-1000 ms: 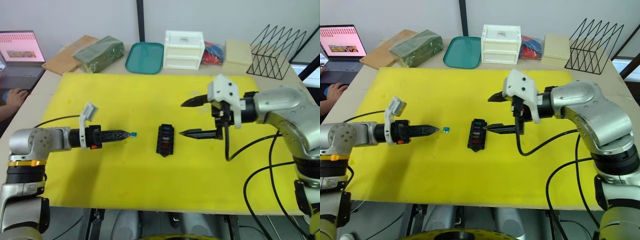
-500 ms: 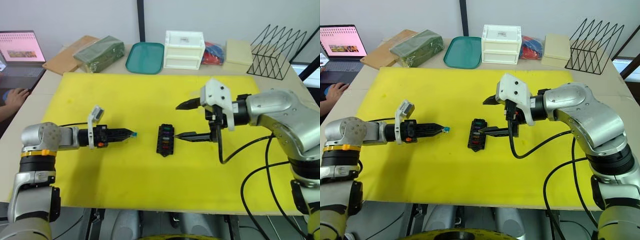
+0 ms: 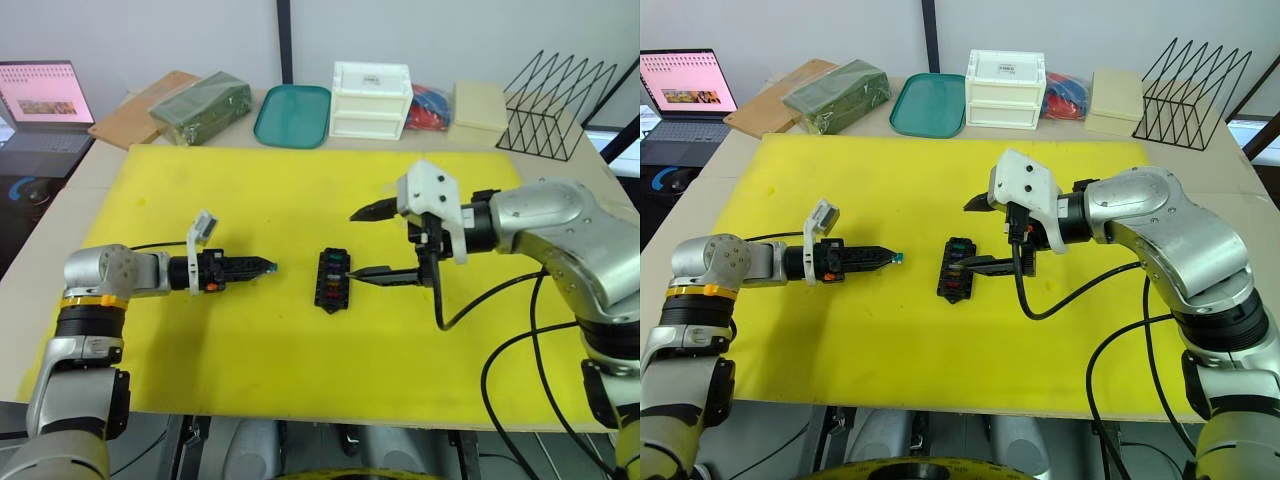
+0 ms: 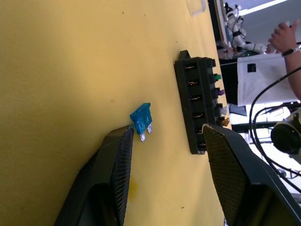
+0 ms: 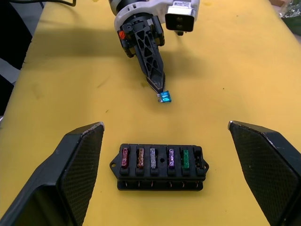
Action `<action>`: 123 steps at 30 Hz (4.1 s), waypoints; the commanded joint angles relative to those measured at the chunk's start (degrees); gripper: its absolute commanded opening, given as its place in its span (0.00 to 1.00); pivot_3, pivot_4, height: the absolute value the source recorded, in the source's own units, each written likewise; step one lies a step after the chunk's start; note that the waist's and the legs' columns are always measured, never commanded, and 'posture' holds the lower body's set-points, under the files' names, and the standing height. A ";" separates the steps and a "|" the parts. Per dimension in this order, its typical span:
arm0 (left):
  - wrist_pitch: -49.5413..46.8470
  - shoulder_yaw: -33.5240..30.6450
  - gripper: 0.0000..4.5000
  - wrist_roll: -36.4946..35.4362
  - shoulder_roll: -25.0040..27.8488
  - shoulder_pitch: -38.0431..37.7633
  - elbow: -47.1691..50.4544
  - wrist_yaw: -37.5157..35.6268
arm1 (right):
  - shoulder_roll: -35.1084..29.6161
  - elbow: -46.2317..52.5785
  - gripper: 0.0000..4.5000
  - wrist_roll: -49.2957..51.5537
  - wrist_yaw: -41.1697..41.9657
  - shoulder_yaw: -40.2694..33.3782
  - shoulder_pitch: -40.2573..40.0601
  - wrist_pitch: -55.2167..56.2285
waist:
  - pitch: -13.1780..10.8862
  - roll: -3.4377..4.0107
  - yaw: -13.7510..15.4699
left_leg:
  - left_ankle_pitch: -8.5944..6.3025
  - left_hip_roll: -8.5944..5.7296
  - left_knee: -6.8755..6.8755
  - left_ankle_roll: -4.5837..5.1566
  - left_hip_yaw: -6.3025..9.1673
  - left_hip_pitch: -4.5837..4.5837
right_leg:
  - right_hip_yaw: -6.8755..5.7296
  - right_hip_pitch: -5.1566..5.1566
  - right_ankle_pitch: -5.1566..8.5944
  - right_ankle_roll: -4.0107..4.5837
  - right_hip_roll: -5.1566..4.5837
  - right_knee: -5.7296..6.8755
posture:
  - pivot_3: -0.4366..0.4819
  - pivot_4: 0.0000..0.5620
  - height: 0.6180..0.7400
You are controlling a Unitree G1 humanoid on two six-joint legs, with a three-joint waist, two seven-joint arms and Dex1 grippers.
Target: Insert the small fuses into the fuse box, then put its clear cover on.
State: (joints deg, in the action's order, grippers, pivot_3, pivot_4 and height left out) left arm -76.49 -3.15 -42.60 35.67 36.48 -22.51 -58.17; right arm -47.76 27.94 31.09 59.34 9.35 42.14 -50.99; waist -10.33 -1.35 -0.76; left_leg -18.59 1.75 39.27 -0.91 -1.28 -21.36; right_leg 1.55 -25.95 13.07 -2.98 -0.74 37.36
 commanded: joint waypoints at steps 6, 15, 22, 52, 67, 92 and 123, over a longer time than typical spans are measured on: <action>4.43 1.43 0.56 3.38 -2.71 1.04 -3.88 0.41 | -0.21 1.58 1.00 0.14 -0.48 0.22 1.67 0.47 | 0.03 0.03 0.24 | 0.00 -0.02 0.02 0.00 0.02 0.04 | -0.02 0.10 0.00 0.00 -0.04 -0.01 | 0.48 0.27 1.00; 6.75 2.15 0.42 4.98 -3.75 1.44 -5.45 -0.29 | -0.50 1.48 1.00 -0.14 -0.46 0.50 1.80 0.63 | 0.04 0.03 0.29 | 0.00 -0.05 0.07 0.00 0.08 0.25 | -0.08 0.39 0.00 -0.01 -0.05 -0.03 | 0.48 0.27 1.00; 8.95 3.22 0.00 6.99 -3.48 0.79 -5.00 -1.00 | -0.50 1.22 1.00 -0.39 -0.31 0.69 2.23 0.68 | 0.06 0.07 0.18 | 0.00 -0.04 0.07 0.00 0.08 0.32 | -0.08 0.44 0.00 -0.01 -0.05 -0.02 | 0.48 0.27 1.00; 22.61 -6.33 0.00 -10.34 -4.73 -5.82 33.85 -2.50 | 17.32 -13.87 0.66 21.17 -15.78 -14.75 14.43 -37.41 | 0.02 0.02 -0.18 | 0.00 0.04 0.05 0.00 0.18 0.06 | -0.13 0.27 -0.02 -0.02 -0.04 -0.15 | 0.48 0.27 1.00; 22.45 -4.70 0.00 -12.60 -4.96 -5.59 34.67 -1.27 | 19.67 -14.35 0.62 24.35 -19.29 -15.49 15.74 -39.29 | 0.01 0.02 -0.27 | 0.00 0.04 0.04 0.00 0.16 0.05 | -0.13 0.27 -0.02 -0.02 -0.03 -0.17 | 0.48 0.27 1.00; 22.53 -5.29 0.00 -14.25 -4.09 -5.76 34.75 0.14 | 18.05 -13.59 0.25 24.92 -18.69 -12.85 14.28 -37.00 | 0.01 0.03 -0.29 | 0.00 0.04 0.02 0.00 0.16 0.03 | -0.14 0.26 -0.01 -0.02 -0.02 -0.21 | 0.48 0.27 1.00; 28.53 3.79 0.62 -1.69 3.61 -2.28 30.48 -5.45 | 6.24 -9.51 0.00 12.22 -12.71 3.46 15.60 -22.53 | -0.01 0.03 -0.27 | 0.00 0.02 -0.07 0.00 0.12 -0.09 | -0.12 0.11 0.00 -0.03 0.01 -0.33 | 0.48 0.27 1.00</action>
State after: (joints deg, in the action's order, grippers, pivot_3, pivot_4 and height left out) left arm -51.52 -0.71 -46.97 37.88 33.30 7.28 -60.77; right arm -39.67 16.04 46.38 44.58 10.51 56.37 -77.83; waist -10.34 -1.32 -1.03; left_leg -18.59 1.77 39.19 -0.91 -1.17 -21.45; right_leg 1.44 -25.85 13.07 -3.01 -0.73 37.03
